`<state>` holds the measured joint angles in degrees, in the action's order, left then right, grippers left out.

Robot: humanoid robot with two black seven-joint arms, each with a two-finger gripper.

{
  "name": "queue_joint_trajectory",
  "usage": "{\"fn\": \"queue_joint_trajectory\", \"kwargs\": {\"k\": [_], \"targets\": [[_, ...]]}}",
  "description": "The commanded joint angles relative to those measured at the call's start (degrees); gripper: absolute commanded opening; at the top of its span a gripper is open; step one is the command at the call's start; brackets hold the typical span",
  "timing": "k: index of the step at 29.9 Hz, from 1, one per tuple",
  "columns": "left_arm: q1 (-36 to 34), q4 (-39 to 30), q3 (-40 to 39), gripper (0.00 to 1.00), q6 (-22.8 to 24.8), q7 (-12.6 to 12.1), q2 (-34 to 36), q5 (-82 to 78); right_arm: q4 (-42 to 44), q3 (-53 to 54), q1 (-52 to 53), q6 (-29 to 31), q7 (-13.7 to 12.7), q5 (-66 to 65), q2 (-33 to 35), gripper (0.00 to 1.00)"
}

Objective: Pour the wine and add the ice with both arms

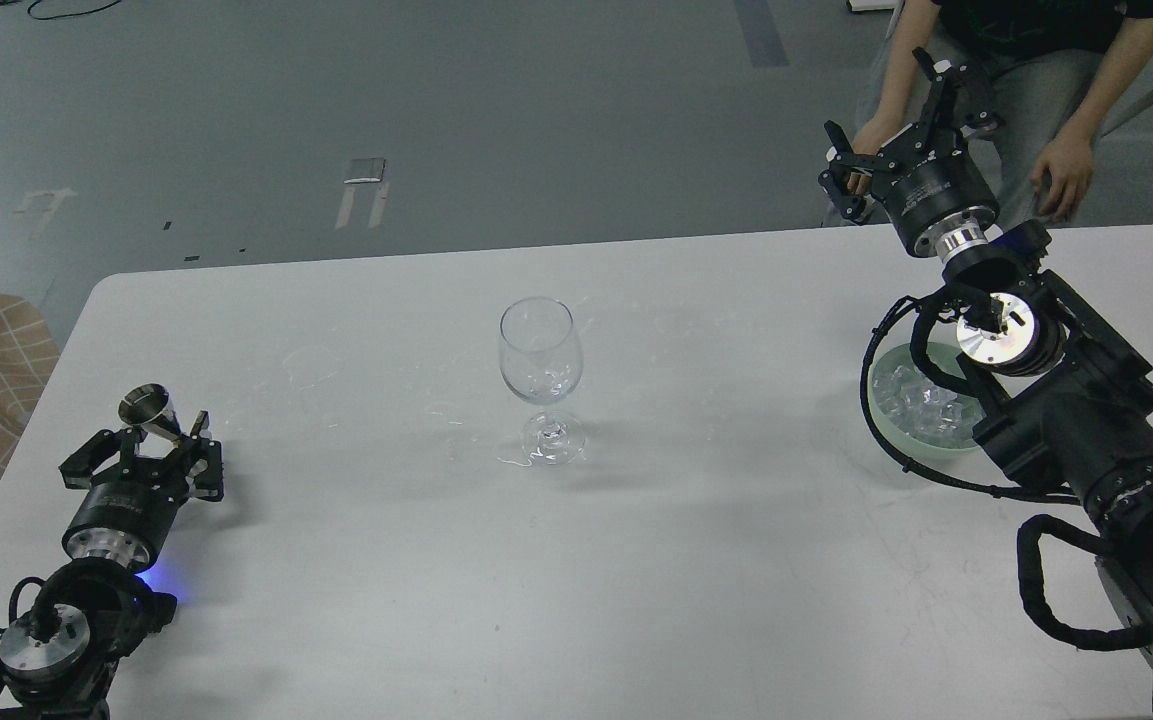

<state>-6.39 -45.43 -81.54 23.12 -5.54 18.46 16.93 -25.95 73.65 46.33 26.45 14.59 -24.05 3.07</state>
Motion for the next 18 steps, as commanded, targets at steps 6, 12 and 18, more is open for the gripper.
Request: {"fn": "queue_joint_trajectory", "kwargs": {"k": [6,12,18], "targets": [[-0.3,0.7,0.0,0.47,0.3,-0.1,-0.3,0.0,0.0,0.0,0.0,0.0,0.0,0.0,-0.2,1.00],[-0.3,0.8,0.0,0.45,0.3,0.0,-0.4,0.0,0.0,0.0,0.0,0.0,0.0,0.0,-0.1,1.00],[-1.0,1.1,-0.1,0.37,1.1,0.1,-1.0,0.0,0.0,0.0,0.0,0.0,0.0,0.0,-0.1,1.00]]}}
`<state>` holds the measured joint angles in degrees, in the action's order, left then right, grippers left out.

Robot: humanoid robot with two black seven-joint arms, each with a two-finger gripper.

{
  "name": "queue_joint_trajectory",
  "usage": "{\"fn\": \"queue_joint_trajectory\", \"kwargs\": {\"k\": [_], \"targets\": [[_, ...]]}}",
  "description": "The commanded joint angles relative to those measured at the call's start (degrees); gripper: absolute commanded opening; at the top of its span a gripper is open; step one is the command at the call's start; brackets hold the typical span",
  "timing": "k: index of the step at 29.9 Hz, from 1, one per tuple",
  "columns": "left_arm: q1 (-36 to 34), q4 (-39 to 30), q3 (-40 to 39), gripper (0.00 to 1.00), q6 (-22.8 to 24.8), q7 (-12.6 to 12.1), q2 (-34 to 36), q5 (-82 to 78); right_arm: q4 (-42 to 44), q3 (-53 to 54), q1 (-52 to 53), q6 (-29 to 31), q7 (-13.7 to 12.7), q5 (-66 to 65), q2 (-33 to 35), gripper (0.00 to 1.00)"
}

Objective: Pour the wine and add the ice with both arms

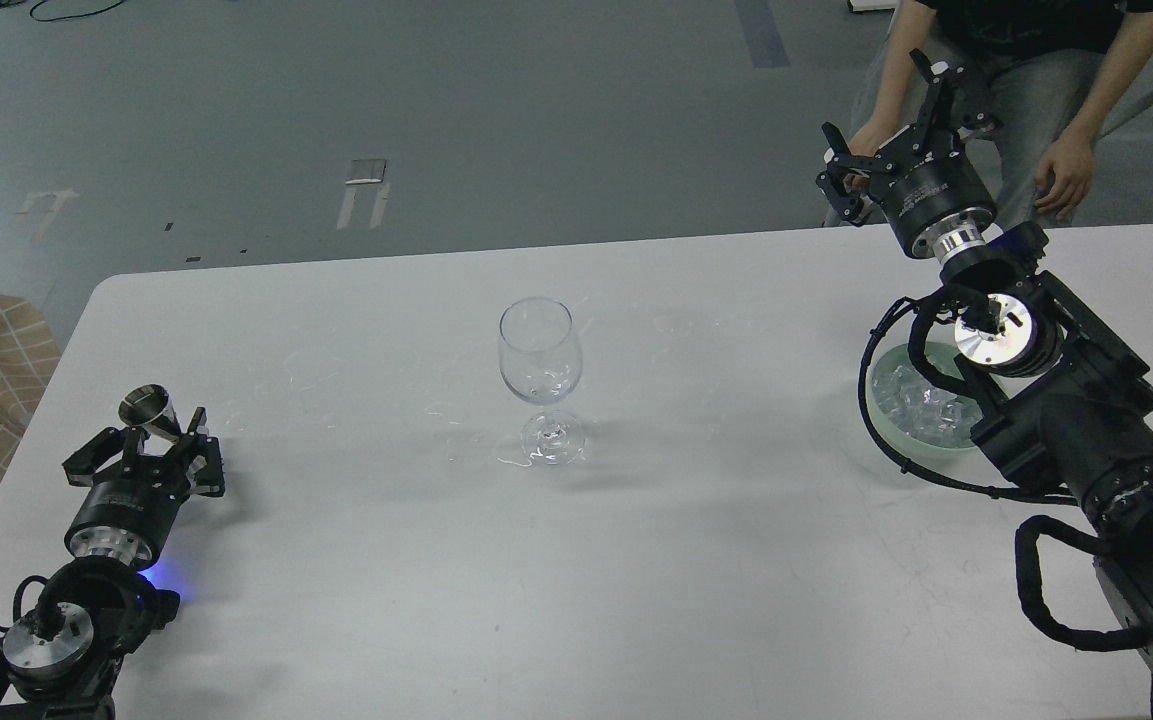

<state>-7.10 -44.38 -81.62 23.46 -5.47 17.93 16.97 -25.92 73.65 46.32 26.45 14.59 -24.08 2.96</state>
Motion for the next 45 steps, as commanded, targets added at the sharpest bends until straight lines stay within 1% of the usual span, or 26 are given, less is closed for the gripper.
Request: {"fn": "queue_joint_trajectory", "kwargs": {"k": [1,10,13,45], "targets": [[-0.3,0.1,0.0,0.37,0.8,0.0,-0.4,0.0,0.0,0.0,0.0,0.0,0.0,0.0,0.0,1.00],[-0.4,0.8,0.0,0.35,1.1,0.0,-0.6,0.0,0.1,0.0,0.0,0.0,0.0,0.0,0.0,1.00],[-0.4,0.9,0.0,0.31,1.6,0.0,-0.7,0.0,0.1,0.0,0.0,0.0,0.0,0.0,0.0,1.00],[-1.2,1.6,-0.4,0.27,2.9,0.4,-1.1,0.2,0.3,0.0,-0.1,0.0,0.0,-0.1,0.0,1.00]]}}
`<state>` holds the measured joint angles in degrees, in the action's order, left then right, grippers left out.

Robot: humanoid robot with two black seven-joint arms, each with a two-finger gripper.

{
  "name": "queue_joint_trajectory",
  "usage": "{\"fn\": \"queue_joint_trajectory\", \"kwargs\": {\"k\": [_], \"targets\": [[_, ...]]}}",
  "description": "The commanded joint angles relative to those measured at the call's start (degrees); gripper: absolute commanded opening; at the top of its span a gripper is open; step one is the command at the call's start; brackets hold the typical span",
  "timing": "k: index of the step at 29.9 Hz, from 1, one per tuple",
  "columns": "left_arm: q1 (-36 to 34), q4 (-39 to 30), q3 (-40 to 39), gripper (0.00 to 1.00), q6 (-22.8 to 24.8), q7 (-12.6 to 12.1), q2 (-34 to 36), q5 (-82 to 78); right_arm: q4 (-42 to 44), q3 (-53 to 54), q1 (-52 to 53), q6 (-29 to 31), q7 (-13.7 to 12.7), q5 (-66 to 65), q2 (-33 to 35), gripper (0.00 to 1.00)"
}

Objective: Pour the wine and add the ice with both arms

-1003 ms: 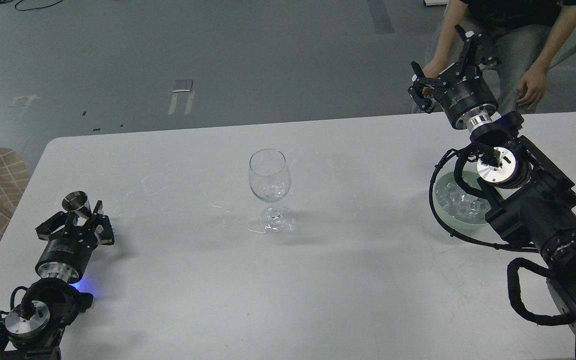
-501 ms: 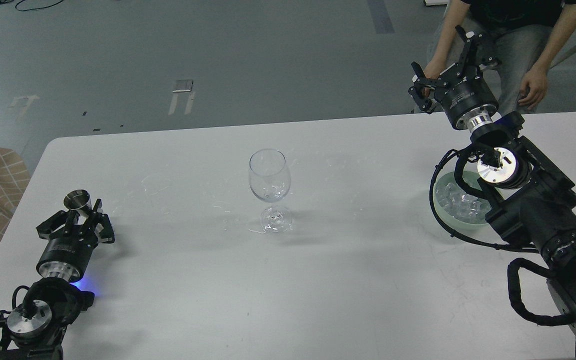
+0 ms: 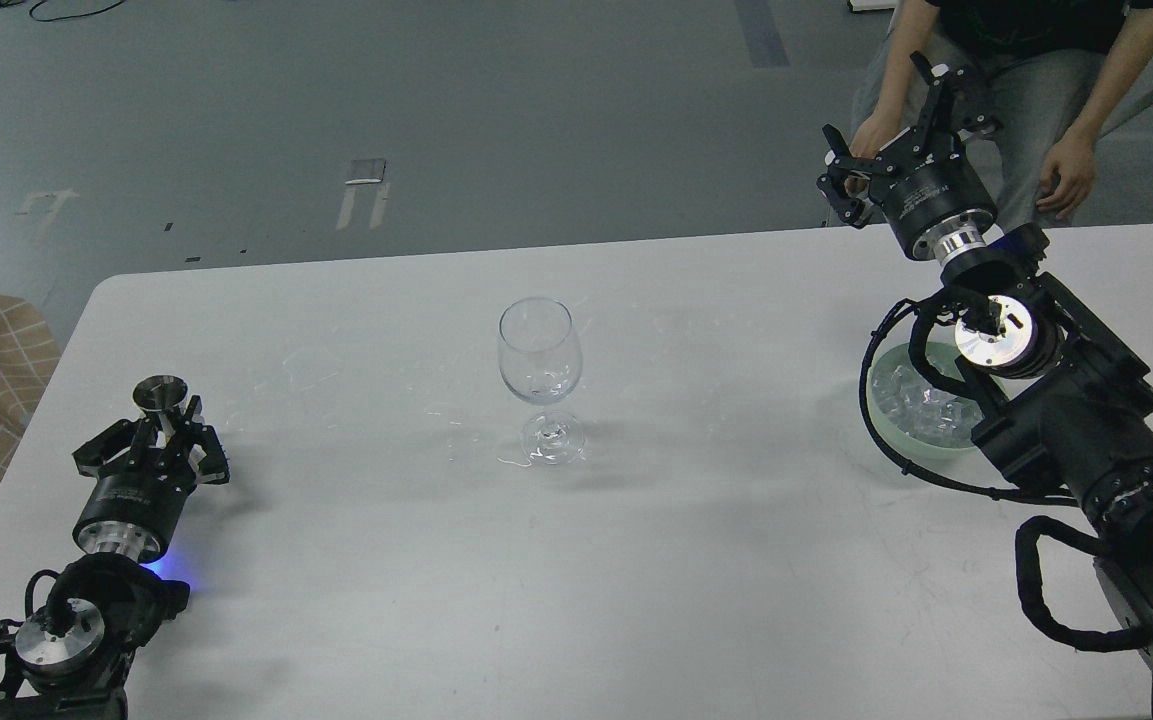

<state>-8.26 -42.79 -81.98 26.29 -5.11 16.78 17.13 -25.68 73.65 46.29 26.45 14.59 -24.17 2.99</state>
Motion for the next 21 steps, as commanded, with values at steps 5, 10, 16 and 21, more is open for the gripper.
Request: {"fn": "queue_joint_trajectory", "kwargs": {"k": [5,10,16,21], "targets": [[-0.1,0.0,-0.4,0.27,0.2,0.1,-0.1,0.0,0.0,0.0,-0.6,0.0,0.0,0.0,0.0,1.00],[-0.4,0.0,-0.6,0.27,0.8,0.7,-0.5,0.4,-0.1,0.0,-0.9,0.0,0.0,0.0,-0.1,1.00],[-1.0,0.0,-0.8,0.25,1.0,0.8,-0.5,0.8,-0.1,0.0,-0.9,0.0,0.0,0.0,0.0,1.00],[-1.5,-0.1,-1.1,0.24,0.9,0.9,-0.6,0.9,-0.1,0.0,-0.9,0.0,0.0,0.0,0.0,1.00]]}}
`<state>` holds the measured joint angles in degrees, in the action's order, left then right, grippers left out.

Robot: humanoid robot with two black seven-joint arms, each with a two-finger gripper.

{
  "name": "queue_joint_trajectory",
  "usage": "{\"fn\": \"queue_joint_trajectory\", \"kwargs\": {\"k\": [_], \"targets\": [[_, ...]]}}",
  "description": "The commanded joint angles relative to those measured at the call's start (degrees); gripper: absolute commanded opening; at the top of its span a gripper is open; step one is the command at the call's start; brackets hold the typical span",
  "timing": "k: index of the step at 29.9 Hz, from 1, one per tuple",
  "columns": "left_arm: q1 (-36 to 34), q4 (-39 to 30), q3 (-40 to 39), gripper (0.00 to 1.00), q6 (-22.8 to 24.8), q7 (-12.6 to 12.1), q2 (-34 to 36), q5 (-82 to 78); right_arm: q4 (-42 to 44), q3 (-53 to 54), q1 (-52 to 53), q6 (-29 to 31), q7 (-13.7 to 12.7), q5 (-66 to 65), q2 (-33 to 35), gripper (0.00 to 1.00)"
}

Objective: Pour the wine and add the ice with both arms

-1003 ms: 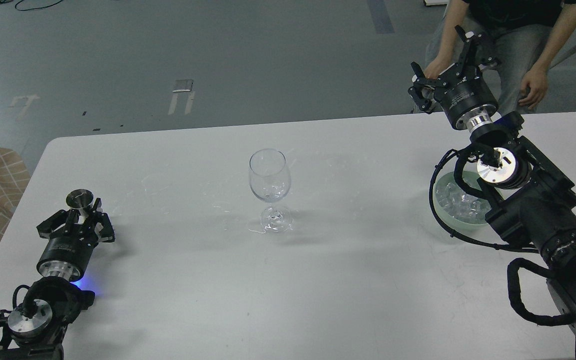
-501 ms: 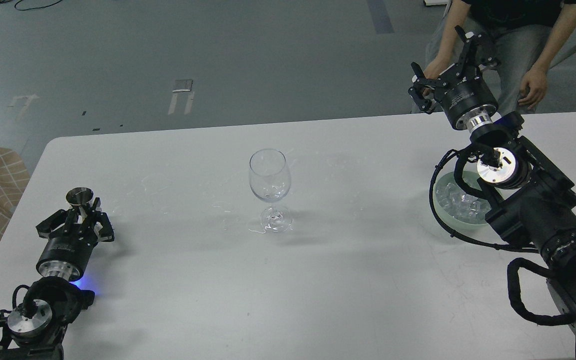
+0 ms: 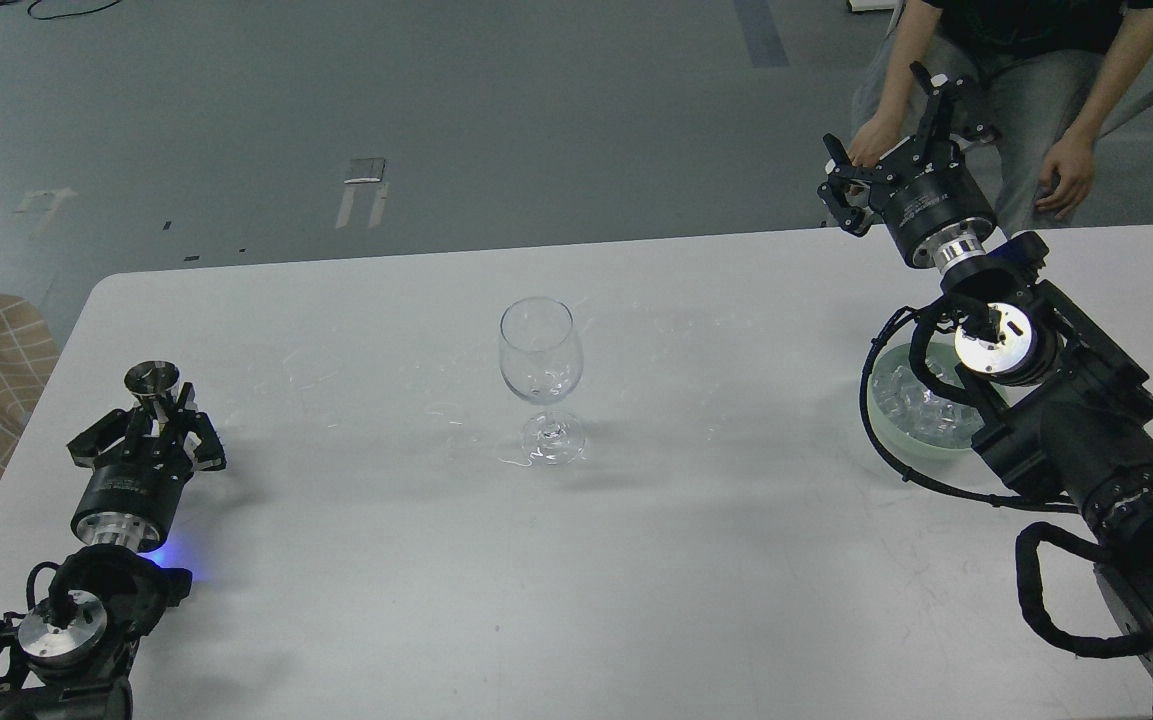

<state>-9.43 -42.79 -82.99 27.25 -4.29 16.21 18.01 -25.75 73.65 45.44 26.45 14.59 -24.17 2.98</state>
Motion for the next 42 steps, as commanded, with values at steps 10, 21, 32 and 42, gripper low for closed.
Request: {"fn": "queue_joint_trajectory", "kwargs": {"k": [10,21,32,42], "targets": [[-2.4,-0.2,-0.1,0.24,-0.2,0.0,0.0,-0.1,0.0,0.0,0.1,0.0,0.0,0.0,0.0,1.00],[-3.3,-0.2,-0.1,0.08,-0.1,0.8,0.0,0.0,0.0,0.0,0.3,0.0,0.0,0.0,0.1,1.00],[-3.5,-0.1,-0.1,0.04,0.6,2.6,0.0,-0.1,0.0,0.1,0.3,0.0,0.0,0.0,0.1,1.00],[-3.4,-0.1,0.2,0.00,0.6,7.1,0.0,-0.9,0.0,0.0,0.2,0.0,0.0,0.0,0.1,1.00]]}}
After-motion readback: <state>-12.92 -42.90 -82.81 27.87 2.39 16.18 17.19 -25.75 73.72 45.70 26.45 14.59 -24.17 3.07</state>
